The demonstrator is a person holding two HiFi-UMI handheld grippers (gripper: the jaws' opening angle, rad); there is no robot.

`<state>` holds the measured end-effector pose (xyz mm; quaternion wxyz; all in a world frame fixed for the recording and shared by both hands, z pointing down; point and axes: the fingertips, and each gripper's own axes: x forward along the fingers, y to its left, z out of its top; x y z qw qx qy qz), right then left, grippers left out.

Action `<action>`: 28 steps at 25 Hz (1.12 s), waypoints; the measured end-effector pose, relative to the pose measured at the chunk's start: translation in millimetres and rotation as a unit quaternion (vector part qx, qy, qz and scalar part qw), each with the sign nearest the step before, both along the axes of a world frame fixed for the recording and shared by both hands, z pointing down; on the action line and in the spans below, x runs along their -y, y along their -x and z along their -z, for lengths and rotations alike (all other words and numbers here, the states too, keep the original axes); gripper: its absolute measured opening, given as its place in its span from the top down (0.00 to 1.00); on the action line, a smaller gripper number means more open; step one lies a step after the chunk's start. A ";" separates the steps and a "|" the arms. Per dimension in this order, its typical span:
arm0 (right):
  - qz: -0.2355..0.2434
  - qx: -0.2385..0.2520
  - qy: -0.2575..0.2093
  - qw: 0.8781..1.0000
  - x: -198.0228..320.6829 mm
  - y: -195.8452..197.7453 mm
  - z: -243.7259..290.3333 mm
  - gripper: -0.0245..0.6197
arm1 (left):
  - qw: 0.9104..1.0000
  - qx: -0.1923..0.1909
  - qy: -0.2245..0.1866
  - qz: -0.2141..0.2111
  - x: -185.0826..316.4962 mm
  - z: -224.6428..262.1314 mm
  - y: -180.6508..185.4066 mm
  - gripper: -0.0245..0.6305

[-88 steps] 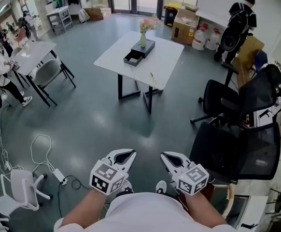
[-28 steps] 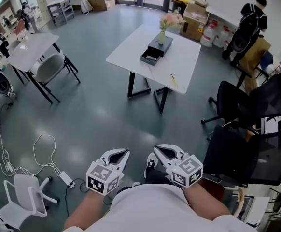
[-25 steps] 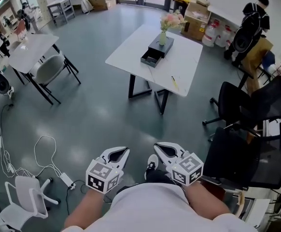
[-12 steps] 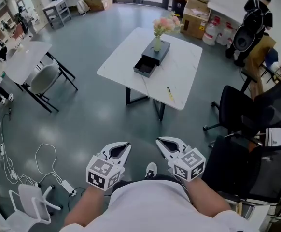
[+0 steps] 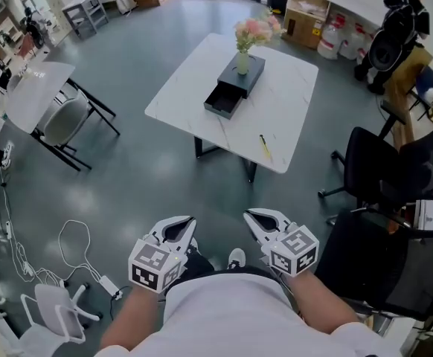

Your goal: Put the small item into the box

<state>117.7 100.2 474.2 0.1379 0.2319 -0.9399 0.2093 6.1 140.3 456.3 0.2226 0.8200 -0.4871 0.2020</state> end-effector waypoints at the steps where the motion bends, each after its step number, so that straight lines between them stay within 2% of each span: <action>1: 0.000 0.001 0.001 1.000 3.6 3.0 -0.5 0.94 | 1.000 0.000 0.004 -0.002 2.9 -2.2 1.1 0.94; 9: -0.028 -0.008 0.010 1.000 48.8 28.4 -15.7 0.94 | 0.999 0.001 0.007 -0.041 60.4 -11.4 26.4 0.94; 16: -0.045 -0.055 0.039 0.997 90.3 79.4 -39.5 0.94 | 0.997 0.004 0.001 -0.080 128.4 -5.1 76.3 0.94; 23: -0.082 -0.063 0.043 0.994 122.3 133.1 -39.4 0.94 | 0.990 -0.004 0.001 -0.138 176.1 -10.1 114.5 0.94; 28: -0.123 -0.075 0.059 0.988 142.4 149.5 -50.9 0.94 | 0.985 -0.009 0.015 -0.173 197.3 -21.3 138.5 0.94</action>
